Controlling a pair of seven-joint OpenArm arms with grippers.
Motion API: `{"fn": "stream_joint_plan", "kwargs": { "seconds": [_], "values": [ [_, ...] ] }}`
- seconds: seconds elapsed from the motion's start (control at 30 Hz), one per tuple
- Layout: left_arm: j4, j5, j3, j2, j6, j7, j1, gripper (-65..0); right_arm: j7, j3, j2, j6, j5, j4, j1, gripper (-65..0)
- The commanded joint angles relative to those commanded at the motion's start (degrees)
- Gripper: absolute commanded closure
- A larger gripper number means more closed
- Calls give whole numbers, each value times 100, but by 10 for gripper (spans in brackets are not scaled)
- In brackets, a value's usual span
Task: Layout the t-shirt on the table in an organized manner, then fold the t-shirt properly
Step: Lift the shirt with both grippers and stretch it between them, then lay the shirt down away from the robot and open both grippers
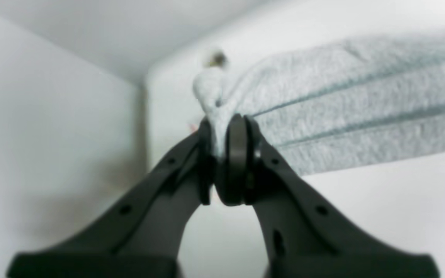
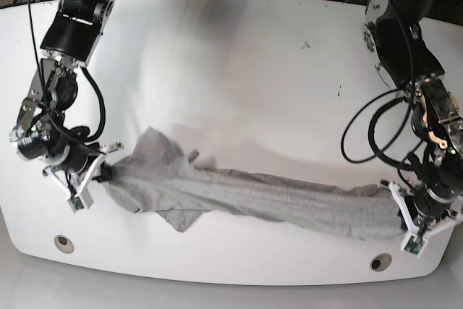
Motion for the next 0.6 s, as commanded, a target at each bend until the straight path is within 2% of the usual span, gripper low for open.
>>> {"fn": "stream_joint_plan", "kwargs": {
  "seconds": [0.27,0.6],
  "values": [
    [9,0,-158,9,0,0,1178,-38,-79,62,0,0,18,422,-941,0],
    [18,0,-211,18,0,0,2031,-38,-132,35,0,0,18,659,-1723,0]
  ]
}}
